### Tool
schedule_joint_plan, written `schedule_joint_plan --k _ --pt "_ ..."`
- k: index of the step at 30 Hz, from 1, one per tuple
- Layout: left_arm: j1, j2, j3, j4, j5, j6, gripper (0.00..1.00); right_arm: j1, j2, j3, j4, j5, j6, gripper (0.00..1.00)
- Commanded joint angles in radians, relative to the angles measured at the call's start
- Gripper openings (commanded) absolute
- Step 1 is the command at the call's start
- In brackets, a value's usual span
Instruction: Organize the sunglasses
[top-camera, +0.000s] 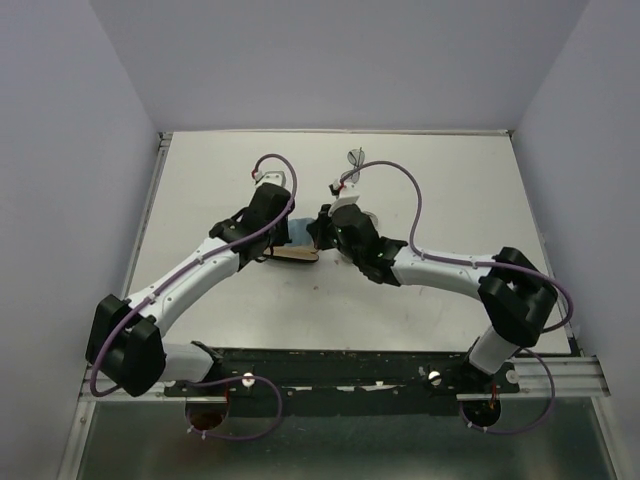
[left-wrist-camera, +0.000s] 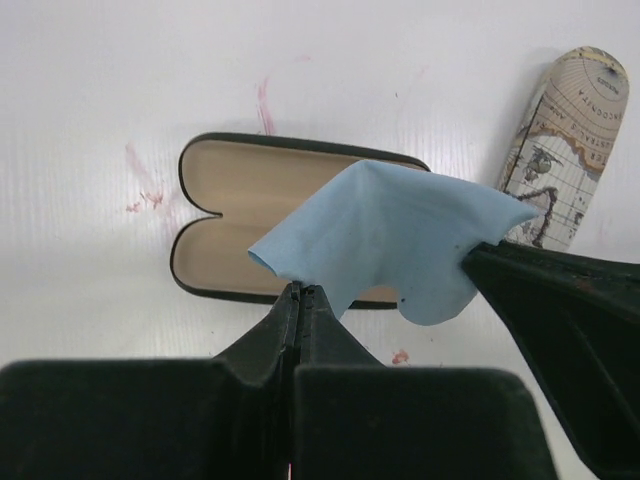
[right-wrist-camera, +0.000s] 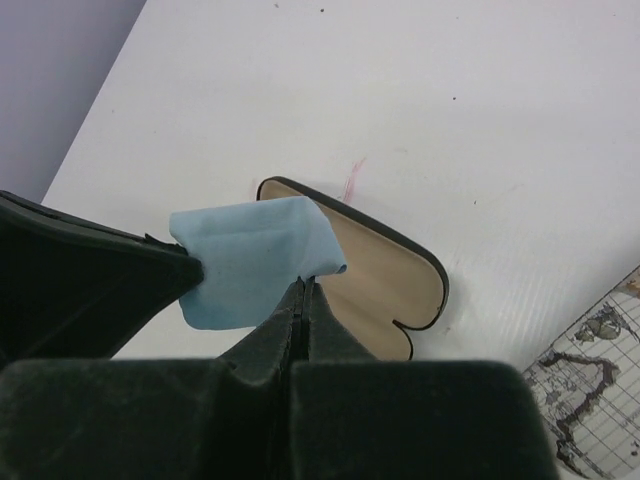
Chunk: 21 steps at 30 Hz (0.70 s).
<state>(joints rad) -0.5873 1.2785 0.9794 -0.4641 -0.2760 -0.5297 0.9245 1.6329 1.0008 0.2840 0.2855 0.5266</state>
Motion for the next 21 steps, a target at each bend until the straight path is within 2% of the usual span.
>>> schedule_joint_plan --k 1,7,17,21 --pt "0.055 0.087 0.065 0.03 0.061 0.137 0.0 0.007 0.087 0.073 0.063 0.081 -0.028 0.01" --pt "0.099 0.165 0.056 0.078 0.153 0.189 0.0 -0.027 0.162 0.105 0.053 0.018 -0.008 0.01" --pt "0.129 0.243 0.053 0.081 0.153 0.221 0.0 -0.058 0.231 0.096 0.038 -0.052 0.013 0.01" --pt "0.136 0.275 0.065 0.038 0.087 0.197 0.0 -0.067 0.246 0.101 0.05 -0.092 0.019 0.01"
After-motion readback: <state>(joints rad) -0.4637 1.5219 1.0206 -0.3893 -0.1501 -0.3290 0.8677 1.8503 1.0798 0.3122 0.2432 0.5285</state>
